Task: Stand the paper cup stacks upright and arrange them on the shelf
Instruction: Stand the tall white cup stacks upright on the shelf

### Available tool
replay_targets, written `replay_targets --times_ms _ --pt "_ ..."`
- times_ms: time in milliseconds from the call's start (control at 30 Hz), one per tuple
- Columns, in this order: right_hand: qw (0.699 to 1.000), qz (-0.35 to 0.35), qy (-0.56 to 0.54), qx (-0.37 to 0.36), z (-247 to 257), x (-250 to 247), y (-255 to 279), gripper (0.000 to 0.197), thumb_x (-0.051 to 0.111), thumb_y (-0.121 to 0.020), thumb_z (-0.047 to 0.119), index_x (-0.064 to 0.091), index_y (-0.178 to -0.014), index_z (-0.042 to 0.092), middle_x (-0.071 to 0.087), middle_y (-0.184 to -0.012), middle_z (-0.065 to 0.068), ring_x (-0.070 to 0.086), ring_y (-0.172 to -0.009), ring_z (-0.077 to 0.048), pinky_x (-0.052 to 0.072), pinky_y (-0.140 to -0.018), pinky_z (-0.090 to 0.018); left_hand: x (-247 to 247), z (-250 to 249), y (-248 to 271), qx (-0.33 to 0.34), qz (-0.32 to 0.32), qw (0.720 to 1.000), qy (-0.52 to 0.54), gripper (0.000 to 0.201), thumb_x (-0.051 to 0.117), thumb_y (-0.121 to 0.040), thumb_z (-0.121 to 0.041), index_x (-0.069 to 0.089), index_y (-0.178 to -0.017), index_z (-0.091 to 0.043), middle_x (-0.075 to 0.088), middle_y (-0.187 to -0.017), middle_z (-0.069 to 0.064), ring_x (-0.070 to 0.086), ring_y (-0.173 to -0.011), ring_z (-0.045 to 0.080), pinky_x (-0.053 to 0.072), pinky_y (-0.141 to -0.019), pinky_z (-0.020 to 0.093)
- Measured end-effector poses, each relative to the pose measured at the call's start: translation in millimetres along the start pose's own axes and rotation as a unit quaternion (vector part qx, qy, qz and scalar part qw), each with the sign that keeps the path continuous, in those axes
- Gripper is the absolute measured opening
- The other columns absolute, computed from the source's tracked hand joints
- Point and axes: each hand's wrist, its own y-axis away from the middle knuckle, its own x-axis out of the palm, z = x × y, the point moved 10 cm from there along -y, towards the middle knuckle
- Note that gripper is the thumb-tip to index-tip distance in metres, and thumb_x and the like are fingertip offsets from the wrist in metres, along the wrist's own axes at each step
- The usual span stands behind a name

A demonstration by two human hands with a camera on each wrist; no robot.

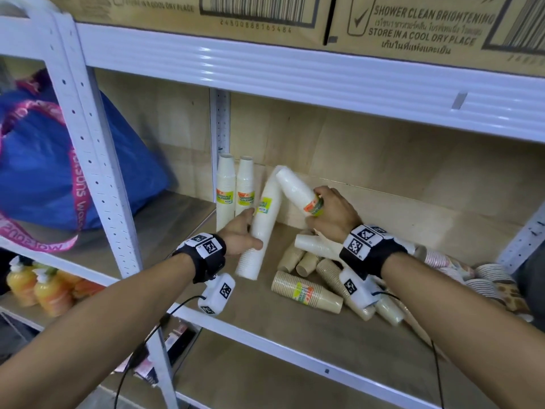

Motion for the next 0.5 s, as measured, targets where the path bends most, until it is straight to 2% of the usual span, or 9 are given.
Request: replay_targets --times_ms 100,133,233,400,500 --pt "0.994 -0.028 -0.102 0.008 25.4 -7.7 -8.8 0.053 0.073 -0.069 0.029 0.05 -0.116 0.021 0.06 -0.109 -0.001 0.062 -0.094 -0.023 0.053 -0.082 -0.04 -17.0 -4.0 4.4 0.009 -0.039 0.999 -0.02 0.071 0.075 -0.077 -0.008 0.038 -0.137 -0.016 0.056 -0.096 -0.008 0.059 -0.092 0.018 0.042 -0.065 0.019" --pt "0.99 -0.034 -0.135 0.013 33.1 -8.1 -10.7 0.052 0.073 -0.068 0.029 0.051 -0.114 0.02 0.062 -0.107 0.0 0.062 -0.094 -0.022 0.054 -0.082 -0.04 -22.9 -4.3 5.0 0.011 -0.053 0.998 -0.018 0.064 0.076 -0.076 -0.007 0.042 -0.13 -0.014 0.057 -0.095 -0.007 0.061 -0.095 0.02 0.042 -0.064 0.02" --pt "0.975 -0.038 -0.219 0.029 53.9 -2.8 -13.6 0.049 0.074 -0.067 0.027 0.05 -0.109 0.019 0.065 -0.101 0.002 0.064 -0.091 -0.02 0.055 -0.08 -0.038 -37.1 -4.4 9.9 0.012 -0.084 0.996 0.0 0.063 0.077 -0.074 -0.003 0.043 -0.126 -0.011 0.057 -0.102 -0.003 0.058 -0.094 0.019 0.044 -0.075 0.026" --pt "0.961 0.002 -0.271 0.049 76.4 29.9 -17.0 0.054 0.076 -0.067 0.024 0.047 -0.113 0.019 0.063 -0.105 0.002 0.062 -0.093 -0.02 0.053 -0.082 -0.037 -48.2 6.5 15.9 0.012 -0.096 0.995 0.021 0.079 0.076 -0.073 0.002 0.033 -0.136 -0.019 0.057 -0.102 -0.009 0.057 -0.1 0.017 0.046 -0.083 0.028" --pt "0.957 0.02 -0.283 0.059 81.6 51.2 -16.9 0.053 0.076 -0.068 0.022 0.047 -0.112 0.018 0.063 -0.106 0.0 0.062 -0.093 -0.021 0.052 -0.078 -0.034 -52.3 20.9 19.5 -0.002 -0.109 0.994 0.008 0.072 0.077 -0.072 0.001 0.037 -0.128 -0.019 0.056 -0.105 -0.007 0.057 -0.105 0.02 0.046 -0.087 0.032"
